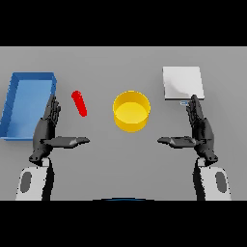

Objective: Pick up the red beaker and tilt it to pour out 1 green nut into yellow bowl. Pick up the yellow bowl and place it on the metallic measuring scale.

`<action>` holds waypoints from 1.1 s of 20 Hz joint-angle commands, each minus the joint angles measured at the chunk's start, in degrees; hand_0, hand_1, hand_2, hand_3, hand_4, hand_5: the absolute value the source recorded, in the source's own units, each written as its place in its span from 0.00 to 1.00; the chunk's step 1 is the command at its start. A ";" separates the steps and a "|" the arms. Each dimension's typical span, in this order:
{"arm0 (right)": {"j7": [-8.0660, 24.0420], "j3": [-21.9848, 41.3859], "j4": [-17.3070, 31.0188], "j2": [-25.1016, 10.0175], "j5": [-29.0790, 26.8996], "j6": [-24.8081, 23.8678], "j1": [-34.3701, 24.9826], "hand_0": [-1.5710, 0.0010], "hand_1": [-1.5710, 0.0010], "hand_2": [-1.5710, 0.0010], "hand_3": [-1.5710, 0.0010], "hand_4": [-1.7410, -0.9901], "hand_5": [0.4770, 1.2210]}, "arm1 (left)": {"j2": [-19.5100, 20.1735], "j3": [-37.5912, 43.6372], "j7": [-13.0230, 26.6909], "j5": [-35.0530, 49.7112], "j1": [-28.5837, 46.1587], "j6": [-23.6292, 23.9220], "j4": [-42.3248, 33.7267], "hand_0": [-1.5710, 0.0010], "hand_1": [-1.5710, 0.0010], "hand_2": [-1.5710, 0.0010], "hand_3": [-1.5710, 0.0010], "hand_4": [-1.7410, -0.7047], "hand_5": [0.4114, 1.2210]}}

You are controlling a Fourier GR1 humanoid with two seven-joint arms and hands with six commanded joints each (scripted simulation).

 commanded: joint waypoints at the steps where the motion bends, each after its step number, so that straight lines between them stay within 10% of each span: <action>1: 0.06 0.00 0.08 0.04 0.01 -0.10 -0.13 1.00 1.00 1.00 1.00 0.89 0.14 | -0.01 -0.05 -0.16 0.03 0.26 -0.01 -0.18 1.00 1.00 1.00 1.00 0.58 0.31; 6: 0.17 0.27 1.09 0.61 0.36 -0.43 -1.25 1.00 1.00 1.00 1.00 0.89 0.14 | 0.05 -0.58 -0.55 0.07 2.49 -0.33 -2.05 1.00 1.00 1.00 1.00 0.58 0.31; 8: -5.93 4.63 -2.43 -2.84 10.86 -3.27 1.69 1.00 1.00 1.00 1.00 0.89 0.13 | 2.82 -4.76 -2.99 -4.89 7.69 -1.44 -8.66 1.00 1.00 1.00 1.00 0.58 0.31; 11: -5.82 6.86 -4.38 -3.75 15.99 -4.83 3.04 1.00 1.00 1.00 1.00 0.89 0.14 | 3.61 -8.13 -0.20 -8.22 11.08 -1.73 -14.13 1.00 1.00 1.00 1.00 0.58 0.31; 22: -5.34 6.62 -6.32 -3.98 11.23 -0.43 2.98 1.00 1.00 1.00 1.00 0.70 0.20 | 4.18 -4.55 3.56 -7.11 -0.69 -2.55 -0.37 1.00 1.00 1.00 1.00 0.54 0.29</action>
